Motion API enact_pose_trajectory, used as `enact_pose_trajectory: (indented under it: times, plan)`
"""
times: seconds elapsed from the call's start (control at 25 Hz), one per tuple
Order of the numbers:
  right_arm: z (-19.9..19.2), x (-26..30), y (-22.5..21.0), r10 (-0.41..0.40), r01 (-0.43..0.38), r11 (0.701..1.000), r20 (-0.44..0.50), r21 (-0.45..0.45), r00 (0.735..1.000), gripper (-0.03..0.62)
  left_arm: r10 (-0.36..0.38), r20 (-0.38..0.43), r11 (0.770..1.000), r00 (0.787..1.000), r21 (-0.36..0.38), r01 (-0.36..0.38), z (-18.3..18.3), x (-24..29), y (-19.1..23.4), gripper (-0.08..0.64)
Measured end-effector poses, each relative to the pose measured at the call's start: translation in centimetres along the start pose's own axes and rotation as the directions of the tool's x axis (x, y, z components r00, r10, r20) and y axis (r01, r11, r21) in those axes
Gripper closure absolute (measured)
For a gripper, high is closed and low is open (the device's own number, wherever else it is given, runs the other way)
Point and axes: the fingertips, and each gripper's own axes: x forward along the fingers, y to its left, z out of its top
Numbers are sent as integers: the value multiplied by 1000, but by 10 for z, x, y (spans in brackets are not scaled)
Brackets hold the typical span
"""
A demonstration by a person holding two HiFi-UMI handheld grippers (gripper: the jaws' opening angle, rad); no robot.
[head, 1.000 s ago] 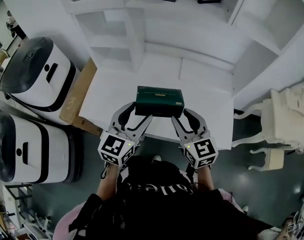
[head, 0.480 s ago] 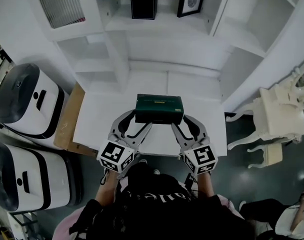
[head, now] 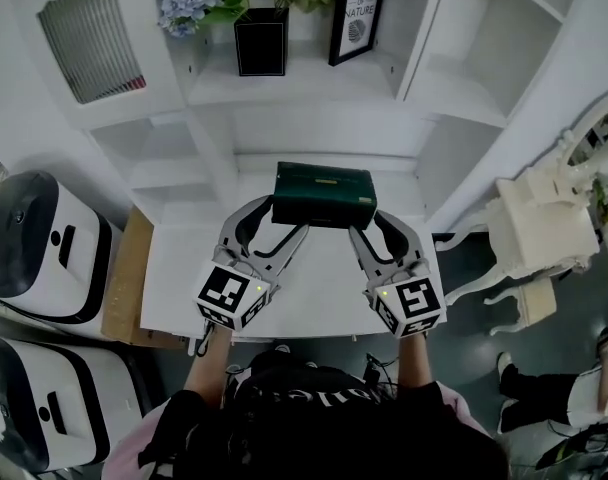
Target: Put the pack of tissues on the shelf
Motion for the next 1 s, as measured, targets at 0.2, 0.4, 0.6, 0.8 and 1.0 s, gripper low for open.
enact_pose_trajectory:
  times: [0.2, 0.4, 0.6, 0.8, 1.0]
  plan:
    - [38, 18, -26, -40, 43, 997, 65, -57, 997, 403, -20, 54, 997, 998, 73, 16, 34, 31, 21, 293]
    - [73, 37, -47, -60, 72, 993, 131, -89, 990, 403, -15, 115, 993, 993, 119, 1, 69, 55, 42, 293]
    - [99, 61, -66, -72, 93, 988, 163, -122, 984, 403, 7, 158, 992, 987, 125, -26, 93, 78, 67, 293]
    - [113, 84, -91, -61, 71, 997, 212, -39, 975, 405, 12, 188, 989, 982, 143, -40, 103, 102, 88, 310]
    - [128, 87, -103, -59, 62, 998, 257, -1, 965, 408, -15, 213, 989, 977, 145, -16, 118, 113, 93, 310]
